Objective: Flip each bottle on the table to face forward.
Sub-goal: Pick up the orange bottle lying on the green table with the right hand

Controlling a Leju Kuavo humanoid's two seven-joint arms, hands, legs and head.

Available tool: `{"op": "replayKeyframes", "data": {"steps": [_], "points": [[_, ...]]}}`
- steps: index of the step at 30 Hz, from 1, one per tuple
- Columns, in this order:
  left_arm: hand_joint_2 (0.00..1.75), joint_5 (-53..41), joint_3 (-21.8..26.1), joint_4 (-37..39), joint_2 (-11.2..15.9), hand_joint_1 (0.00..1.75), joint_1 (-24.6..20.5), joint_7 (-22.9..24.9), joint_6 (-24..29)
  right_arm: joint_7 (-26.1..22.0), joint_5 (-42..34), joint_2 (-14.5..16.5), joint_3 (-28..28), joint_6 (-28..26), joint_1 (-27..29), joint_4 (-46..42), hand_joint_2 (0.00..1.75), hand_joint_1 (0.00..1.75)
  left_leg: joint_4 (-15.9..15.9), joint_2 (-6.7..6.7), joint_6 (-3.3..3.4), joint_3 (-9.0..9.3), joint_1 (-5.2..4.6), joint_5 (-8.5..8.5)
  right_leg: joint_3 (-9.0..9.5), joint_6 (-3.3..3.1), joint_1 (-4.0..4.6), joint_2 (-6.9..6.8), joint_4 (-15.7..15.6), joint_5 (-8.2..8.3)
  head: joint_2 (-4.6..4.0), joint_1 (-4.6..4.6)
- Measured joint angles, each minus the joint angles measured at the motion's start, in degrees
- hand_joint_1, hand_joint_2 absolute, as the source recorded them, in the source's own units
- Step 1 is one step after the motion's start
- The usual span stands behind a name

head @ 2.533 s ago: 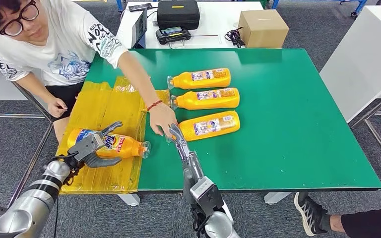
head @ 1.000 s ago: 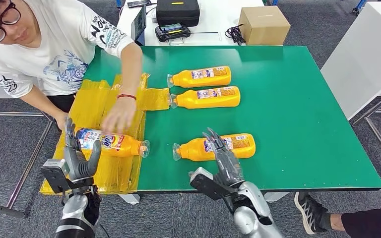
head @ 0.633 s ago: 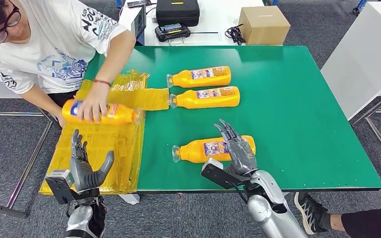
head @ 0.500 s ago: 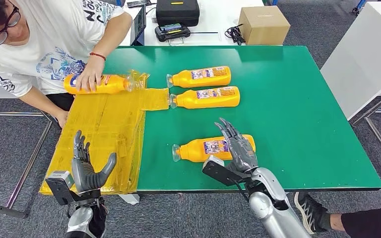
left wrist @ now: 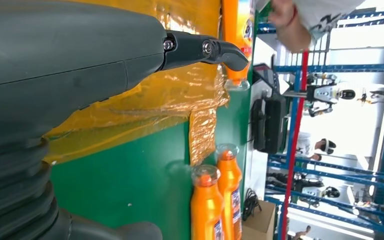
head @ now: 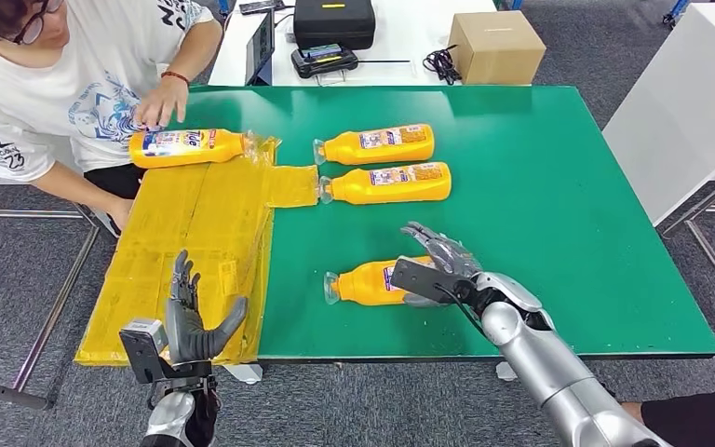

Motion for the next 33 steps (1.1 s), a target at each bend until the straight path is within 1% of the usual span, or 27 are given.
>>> {"op": "replayKeyframes", "data": {"steps": [8, 18, 33], "points": [[1.75, -0.04, -0.35, 1.56, 0.00, 0.00, -0.21, 0.23, 0.00, 1.41, -1.93, -1.74, 2.32, 0.09, -1.85, 2.98, 1.75, 0.00, 0.00, -0.01, 0.00, -0.03, 0.00, -0.01, -0.02, 0.00, 0.00, 0.00, -0.01, -0.01, 0.00, 0.00], [1.75, -2.97, -1.45, 4.20, 0.13, 0.00, -1.50, 1.02, 0.38, 1.76, -3.76, -4.16, 6.32, 4.03, -4.68, 5.31, 1.75, 0.00, 0.00, 0.00, 0.01, -0.02, -0.01, 0.00, -0.01, 0.01, -0.01, 0.00, 0.00, 0.00, 0.00, -0.01], [1.75, -3.35, -1.59, 6.02, 0.15, 0.00, -2.32, 1.06, 0.22, 1.54, -3.81, -4.98, 8.72, 4.44, -5.97, 7.00, 1.75, 0.00, 0.00, 0.00, 0.01, -0.03, -0.01, 0.00, -0.01, 0.01, -0.01, 0.00, -0.01, -0.01, 0.00, -0.01]]}}
